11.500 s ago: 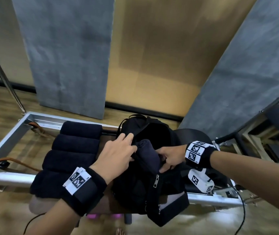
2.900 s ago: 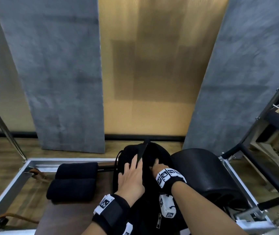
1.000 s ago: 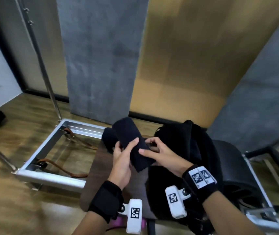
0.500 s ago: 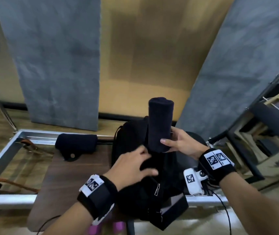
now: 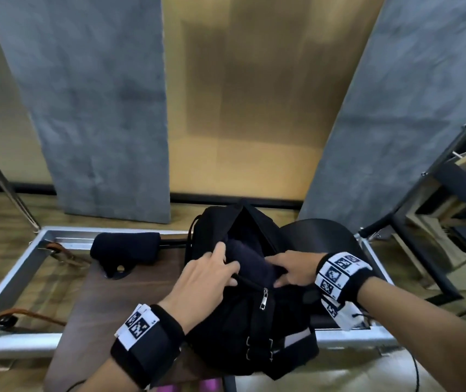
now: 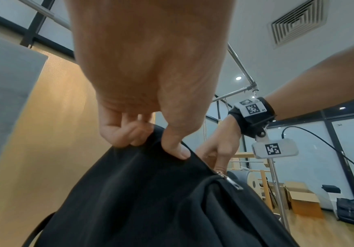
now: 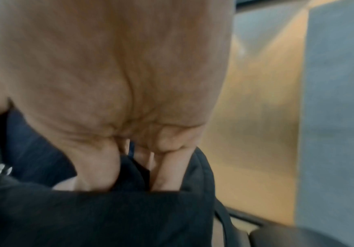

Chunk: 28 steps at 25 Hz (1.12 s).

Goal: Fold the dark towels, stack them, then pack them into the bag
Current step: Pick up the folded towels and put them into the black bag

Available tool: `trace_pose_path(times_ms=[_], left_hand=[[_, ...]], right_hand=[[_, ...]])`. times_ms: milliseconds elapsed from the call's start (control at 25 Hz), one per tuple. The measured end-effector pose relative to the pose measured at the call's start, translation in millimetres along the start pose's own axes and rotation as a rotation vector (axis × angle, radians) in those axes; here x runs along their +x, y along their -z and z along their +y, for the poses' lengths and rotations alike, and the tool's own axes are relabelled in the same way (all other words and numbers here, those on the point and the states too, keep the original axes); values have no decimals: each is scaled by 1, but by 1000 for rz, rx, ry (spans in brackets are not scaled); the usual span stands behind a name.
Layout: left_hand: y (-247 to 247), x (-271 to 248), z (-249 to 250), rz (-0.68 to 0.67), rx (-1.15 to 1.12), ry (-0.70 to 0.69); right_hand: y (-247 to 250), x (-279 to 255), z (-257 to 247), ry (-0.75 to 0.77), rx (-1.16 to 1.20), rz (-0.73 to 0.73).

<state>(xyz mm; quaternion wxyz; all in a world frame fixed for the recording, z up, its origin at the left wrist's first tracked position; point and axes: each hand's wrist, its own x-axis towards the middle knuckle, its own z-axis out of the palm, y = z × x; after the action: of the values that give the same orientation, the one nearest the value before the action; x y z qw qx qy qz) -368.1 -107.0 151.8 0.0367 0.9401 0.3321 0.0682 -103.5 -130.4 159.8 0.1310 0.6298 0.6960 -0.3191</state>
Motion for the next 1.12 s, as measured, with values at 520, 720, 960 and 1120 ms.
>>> trace_pose_path(times_ms=[520, 720, 960, 1120], left_hand=[[-1, -11, 2, 8, -59, -72], [-11, -13, -4, 193, -370, -32], [-41, -29, -69, 591, -926, 381], [-84, -61, -121, 652, -1162, 786]], right_hand=[[22, 13, -22, -293, -64, 91], [71, 0, -59, -157, -36, 340], [110, 65, -163, 139, 401, 470], [68, 153, -211, 39, 256, 338]])
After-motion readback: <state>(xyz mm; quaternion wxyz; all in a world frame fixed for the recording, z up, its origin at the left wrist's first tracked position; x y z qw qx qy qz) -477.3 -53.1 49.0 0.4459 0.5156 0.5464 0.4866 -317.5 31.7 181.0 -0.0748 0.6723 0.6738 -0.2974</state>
